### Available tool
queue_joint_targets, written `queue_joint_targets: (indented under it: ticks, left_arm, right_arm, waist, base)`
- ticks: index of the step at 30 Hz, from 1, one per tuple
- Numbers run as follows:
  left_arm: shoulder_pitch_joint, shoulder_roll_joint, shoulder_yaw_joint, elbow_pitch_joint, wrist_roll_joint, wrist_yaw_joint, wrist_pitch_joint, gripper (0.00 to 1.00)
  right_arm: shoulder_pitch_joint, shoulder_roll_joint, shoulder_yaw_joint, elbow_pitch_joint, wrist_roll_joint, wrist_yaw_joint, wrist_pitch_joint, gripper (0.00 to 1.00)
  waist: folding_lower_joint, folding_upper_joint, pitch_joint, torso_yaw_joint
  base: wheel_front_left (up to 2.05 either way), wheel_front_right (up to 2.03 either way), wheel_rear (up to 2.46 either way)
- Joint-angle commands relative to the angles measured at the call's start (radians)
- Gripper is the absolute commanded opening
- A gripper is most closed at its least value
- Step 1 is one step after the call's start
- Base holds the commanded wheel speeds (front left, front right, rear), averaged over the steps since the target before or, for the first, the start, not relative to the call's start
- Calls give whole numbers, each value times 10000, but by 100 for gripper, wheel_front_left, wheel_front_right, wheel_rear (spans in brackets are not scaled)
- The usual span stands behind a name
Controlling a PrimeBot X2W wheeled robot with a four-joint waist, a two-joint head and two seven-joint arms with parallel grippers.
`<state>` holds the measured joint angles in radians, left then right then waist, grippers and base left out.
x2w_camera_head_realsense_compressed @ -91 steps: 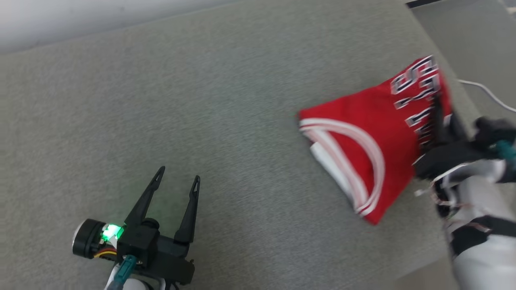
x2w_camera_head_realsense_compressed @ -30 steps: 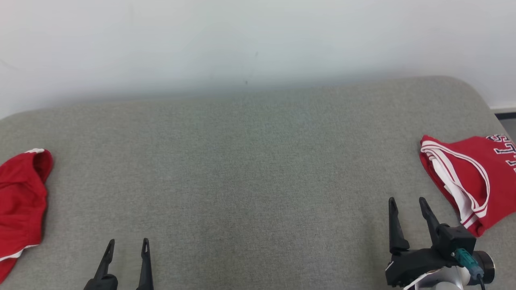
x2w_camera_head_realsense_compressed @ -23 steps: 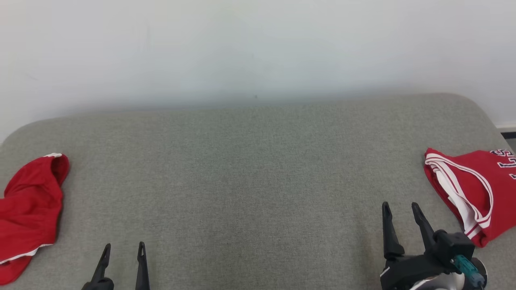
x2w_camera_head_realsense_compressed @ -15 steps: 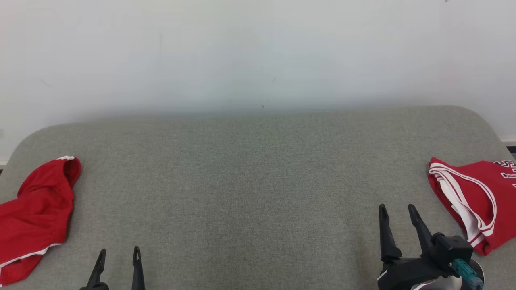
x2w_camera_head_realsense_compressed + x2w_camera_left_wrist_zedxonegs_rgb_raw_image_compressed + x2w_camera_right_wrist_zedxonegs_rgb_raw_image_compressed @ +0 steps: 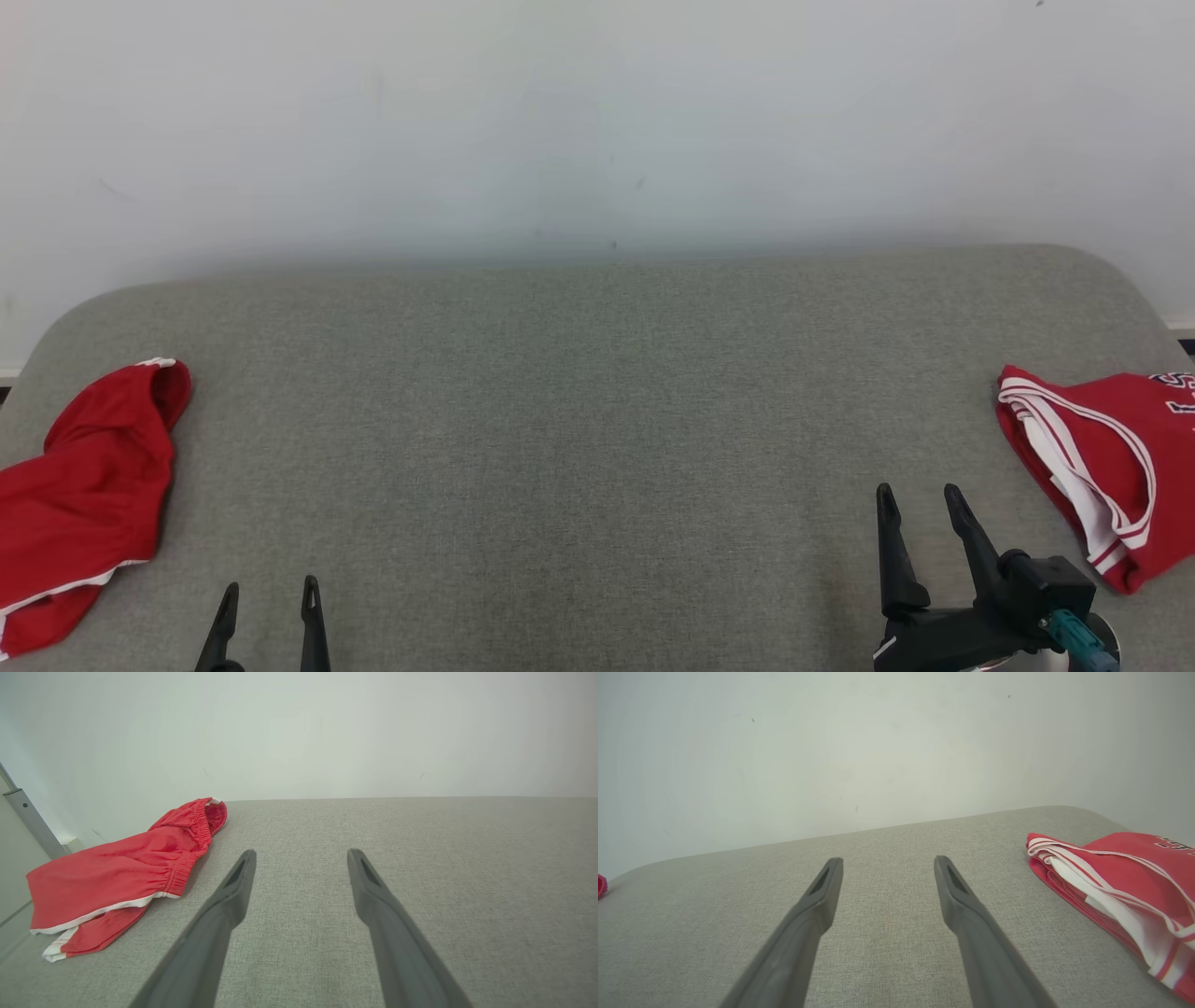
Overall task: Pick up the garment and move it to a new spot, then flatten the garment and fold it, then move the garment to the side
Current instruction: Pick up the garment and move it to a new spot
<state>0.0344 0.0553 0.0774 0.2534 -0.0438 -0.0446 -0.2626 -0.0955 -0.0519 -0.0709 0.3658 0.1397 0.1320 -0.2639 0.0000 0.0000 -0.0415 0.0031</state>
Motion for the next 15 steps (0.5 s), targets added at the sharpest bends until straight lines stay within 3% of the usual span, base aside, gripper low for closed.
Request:
queue_joint_targets:
  ticks: [1, 10, 15]
  left_arm:
    - [-6, -29, 14, -15, 69, -39, -31, 100]
    - [-90, -42, 70, 90, 32, -13, -31, 100]
    - [-55, -45, 160, 59, 60, 18, -31, 100]
  right_arm:
    - [105, 22, 17, -63, 79, -29, -3, 100]
    - [115, 21, 447, -59, 215, -29, -3, 100]
    - [197, 21, 683, -72, 312, -29, -3, 100]
  waist:
    - [0, 0, 42, 59]
    - [0, 0, 219, 718]
    - [0, 0, 360, 1543]
  base:
    - [0, 0, 0]
    - [0, 0, 0]
    - [0, 0, 0]
